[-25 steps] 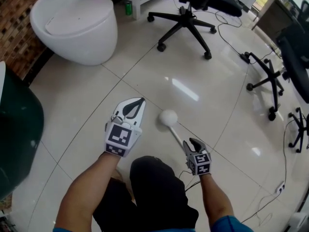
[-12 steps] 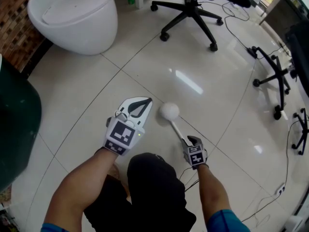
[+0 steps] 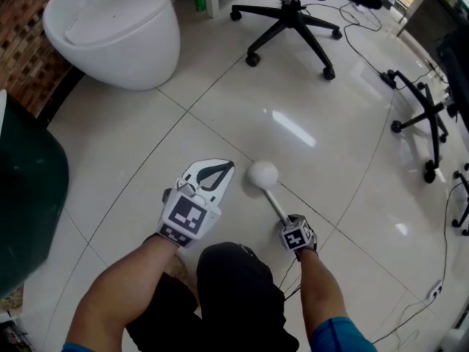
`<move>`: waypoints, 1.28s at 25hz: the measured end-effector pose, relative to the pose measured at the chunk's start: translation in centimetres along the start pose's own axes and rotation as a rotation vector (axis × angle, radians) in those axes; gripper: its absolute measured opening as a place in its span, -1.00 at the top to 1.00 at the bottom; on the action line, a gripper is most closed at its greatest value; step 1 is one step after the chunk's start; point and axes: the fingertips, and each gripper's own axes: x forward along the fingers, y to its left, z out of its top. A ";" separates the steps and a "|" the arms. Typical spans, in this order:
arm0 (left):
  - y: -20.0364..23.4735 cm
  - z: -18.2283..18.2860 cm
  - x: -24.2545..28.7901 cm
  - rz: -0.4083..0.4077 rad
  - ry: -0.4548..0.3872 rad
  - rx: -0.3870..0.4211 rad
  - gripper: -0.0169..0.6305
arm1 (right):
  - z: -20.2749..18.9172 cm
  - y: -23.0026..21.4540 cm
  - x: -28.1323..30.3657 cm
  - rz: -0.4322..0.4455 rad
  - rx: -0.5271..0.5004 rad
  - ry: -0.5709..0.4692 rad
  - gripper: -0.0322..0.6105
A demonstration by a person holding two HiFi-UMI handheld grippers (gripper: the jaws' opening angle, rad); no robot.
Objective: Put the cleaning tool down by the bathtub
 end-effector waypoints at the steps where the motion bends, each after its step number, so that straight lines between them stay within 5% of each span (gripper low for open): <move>1: 0.1 0.0 0.0 0.000 0.001 0.004 0.96 | -0.1 0.1 0.3 0.000 -0.011 0.014 0.41; 12: 1.2 -1.0 0.0 0.015 0.022 0.003 0.96 | 0.0 0.8 0.8 0.020 0.004 0.065 0.46; 21: 3.2 -1.3 -0.8 0.068 0.027 -0.016 0.96 | -0.5 1.1 -0.3 -0.053 0.075 0.115 0.61; 32: 4.9 0.1 -1.5 0.073 -0.027 -0.020 0.96 | 1.9 0.3 -5.5 -0.128 0.285 -0.041 0.61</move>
